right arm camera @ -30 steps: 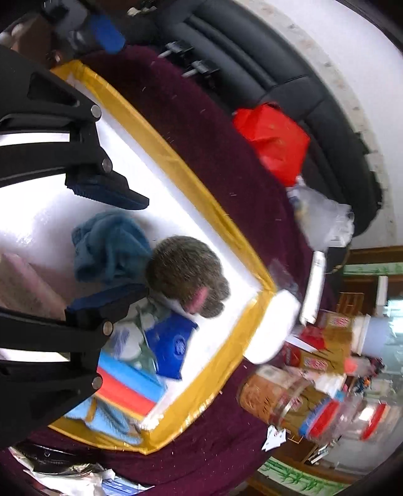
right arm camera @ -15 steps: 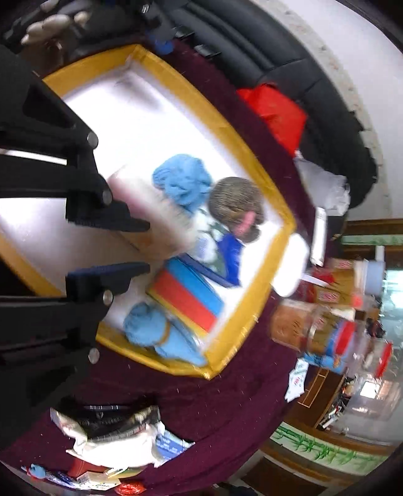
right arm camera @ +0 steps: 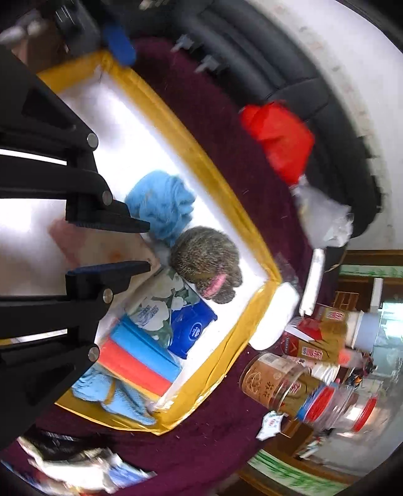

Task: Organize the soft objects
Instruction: 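Lower the blue fuzzy cloth into the tray and open the right tool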

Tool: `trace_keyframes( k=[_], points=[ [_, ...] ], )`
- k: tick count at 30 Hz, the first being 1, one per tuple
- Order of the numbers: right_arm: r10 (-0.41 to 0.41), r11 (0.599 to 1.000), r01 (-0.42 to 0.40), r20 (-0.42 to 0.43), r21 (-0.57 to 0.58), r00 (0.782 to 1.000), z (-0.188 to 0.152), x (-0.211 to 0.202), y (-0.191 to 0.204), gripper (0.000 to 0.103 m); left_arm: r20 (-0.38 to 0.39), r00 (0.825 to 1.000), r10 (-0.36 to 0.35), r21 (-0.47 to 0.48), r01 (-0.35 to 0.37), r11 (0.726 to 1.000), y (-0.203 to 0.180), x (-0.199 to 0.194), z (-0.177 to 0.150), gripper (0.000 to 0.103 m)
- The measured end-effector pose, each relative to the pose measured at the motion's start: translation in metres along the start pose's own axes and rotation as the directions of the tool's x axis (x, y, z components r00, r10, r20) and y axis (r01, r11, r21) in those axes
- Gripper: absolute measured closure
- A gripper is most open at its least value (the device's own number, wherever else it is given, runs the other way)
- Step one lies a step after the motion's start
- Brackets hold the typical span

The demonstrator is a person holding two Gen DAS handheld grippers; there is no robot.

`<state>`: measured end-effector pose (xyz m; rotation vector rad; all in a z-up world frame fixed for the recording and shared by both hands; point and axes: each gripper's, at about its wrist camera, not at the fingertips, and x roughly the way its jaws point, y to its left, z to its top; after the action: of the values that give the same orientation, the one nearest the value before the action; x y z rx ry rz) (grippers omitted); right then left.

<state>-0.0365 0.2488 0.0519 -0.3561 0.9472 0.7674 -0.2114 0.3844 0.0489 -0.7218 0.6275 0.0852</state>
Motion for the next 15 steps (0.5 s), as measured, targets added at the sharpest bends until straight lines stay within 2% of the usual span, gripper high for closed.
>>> trace_keyframes(
  k=[3,4,7,9,15],
  points=[
    [0.161,0.987,-0.159,-0.045,0.036,0.986,-0.019,-0.015,-0.008,0.079,0.008,1.000,0.000,0.003,0.000,1.000,0.000,-0.002,0.001,0.030],
    [0.182,0.983,-0.180,-0.062,0.033,0.981,-0.025,-0.016,-0.007,0.077,0.011,1.000,0.000,0.004,-0.001,1.000,0.001,-0.002,0.001,0.030],
    [0.172,0.985,-0.172,-0.129,0.008,0.977,-0.043,-0.004,0.000,0.076,0.016,1.000,-0.001,-0.001,0.001,1.000,0.001,0.000,0.002,0.030],
    [0.158,0.987,-0.161,-0.142,-0.003,0.977,-0.044,0.005,0.003,0.076,0.008,1.000,-0.005,-0.007,0.005,1.000,0.000,0.003,0.001,0.030],
    [0.086,0.996,-0.083,-0.137,0.022,0.987,-0.017,0.031,-0.003,0.076,-0.004,1.000,-0.001,0.010,0.001,1.000,-0.005,0.001,-0.002,0.030]
  ],
)
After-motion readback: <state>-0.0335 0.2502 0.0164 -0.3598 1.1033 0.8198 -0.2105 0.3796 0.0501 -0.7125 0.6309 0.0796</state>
